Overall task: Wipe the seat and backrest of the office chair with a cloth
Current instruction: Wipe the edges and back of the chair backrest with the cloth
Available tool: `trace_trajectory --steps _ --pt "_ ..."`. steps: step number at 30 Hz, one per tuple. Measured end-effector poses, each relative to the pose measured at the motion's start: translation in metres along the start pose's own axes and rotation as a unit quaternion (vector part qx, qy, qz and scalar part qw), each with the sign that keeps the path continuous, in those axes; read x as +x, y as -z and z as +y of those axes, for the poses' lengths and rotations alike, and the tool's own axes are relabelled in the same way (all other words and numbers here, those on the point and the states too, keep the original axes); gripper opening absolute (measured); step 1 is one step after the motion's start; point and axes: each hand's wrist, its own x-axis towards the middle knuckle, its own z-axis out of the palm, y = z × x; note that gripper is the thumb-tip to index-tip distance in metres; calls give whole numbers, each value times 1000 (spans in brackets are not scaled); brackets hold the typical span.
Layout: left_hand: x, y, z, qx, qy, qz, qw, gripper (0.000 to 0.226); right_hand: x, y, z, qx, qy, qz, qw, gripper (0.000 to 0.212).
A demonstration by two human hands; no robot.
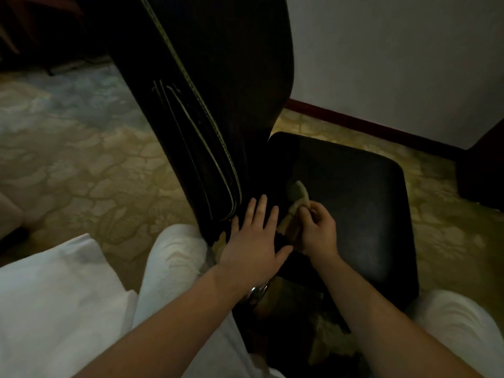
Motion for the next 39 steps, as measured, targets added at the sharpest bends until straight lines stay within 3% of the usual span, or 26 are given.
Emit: trace_trajectory --steps 6,8,12,18,22,27,30,35,39 --pt "-38 57 6 1 -74 94 993 77 -28 -18 -68 174 -46 -36 983 19" --pt "-48 73 4 -9 -96 168 981 72 -36 -22 -92 217 -44 -64 973 21" --pt "-63 100 -8 2 -122 342 932 64 -49 -29 -142 280 -43 -87 955 22" --pt "-74 131 -34 -119 -53 480 868 70 -55 -56 -196 253 18 -100 962 22" --pt "-74 149 -47 -312 -16 459 832 81 -60 -78 -217 156 131 -56 977 21" --pt "-77 161 -51 -481 -21 441 757 69 -67 -103 -232 119 212 -57 968 21" --pt "-78 174 -54 -512 6 455 729 53 -70 -112 -235 72 287 -79 952 27" --pt "-76 202 -54 -575 33 496 649 35 -55 -112 -225 -76 374 -86 920 45" --pt "-71 213 -63 -597 15 490 635 35 -45 -108 -230 -98 432 -106 891 46"
